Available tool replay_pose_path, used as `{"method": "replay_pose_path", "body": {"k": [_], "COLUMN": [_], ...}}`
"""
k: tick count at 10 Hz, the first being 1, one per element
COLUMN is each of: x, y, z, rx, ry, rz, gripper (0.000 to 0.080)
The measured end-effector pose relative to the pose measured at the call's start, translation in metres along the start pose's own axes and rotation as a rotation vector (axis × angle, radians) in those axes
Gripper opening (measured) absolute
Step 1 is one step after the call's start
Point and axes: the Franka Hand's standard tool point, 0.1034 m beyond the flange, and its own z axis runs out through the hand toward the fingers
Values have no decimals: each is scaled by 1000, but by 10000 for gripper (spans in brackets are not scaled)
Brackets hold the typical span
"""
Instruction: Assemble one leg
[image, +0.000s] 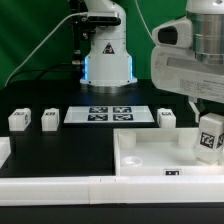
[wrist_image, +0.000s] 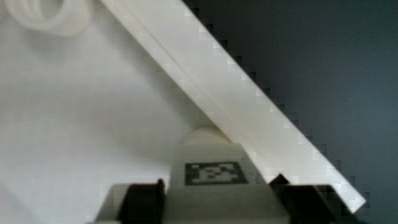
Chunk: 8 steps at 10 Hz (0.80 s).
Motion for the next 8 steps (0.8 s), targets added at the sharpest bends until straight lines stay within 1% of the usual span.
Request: {"method": "replay_pose_path", "body": {"k": [2,3,4,5,6,7,8], "x": [-2,-2,-2,-3,-3,-2,-1], "y": [-1,-1,-1,-1,-1,0,4], "z": [0,1,1,1,1,1,4], "rx": [2,2,1,1,1,-5,-27], "ry": [-5,-5,-5,-5,-5,-5,-13], "rz": [72,57,56,52,8,-39,-204], "gripper": [300,300,491,614,614,639,646]}}
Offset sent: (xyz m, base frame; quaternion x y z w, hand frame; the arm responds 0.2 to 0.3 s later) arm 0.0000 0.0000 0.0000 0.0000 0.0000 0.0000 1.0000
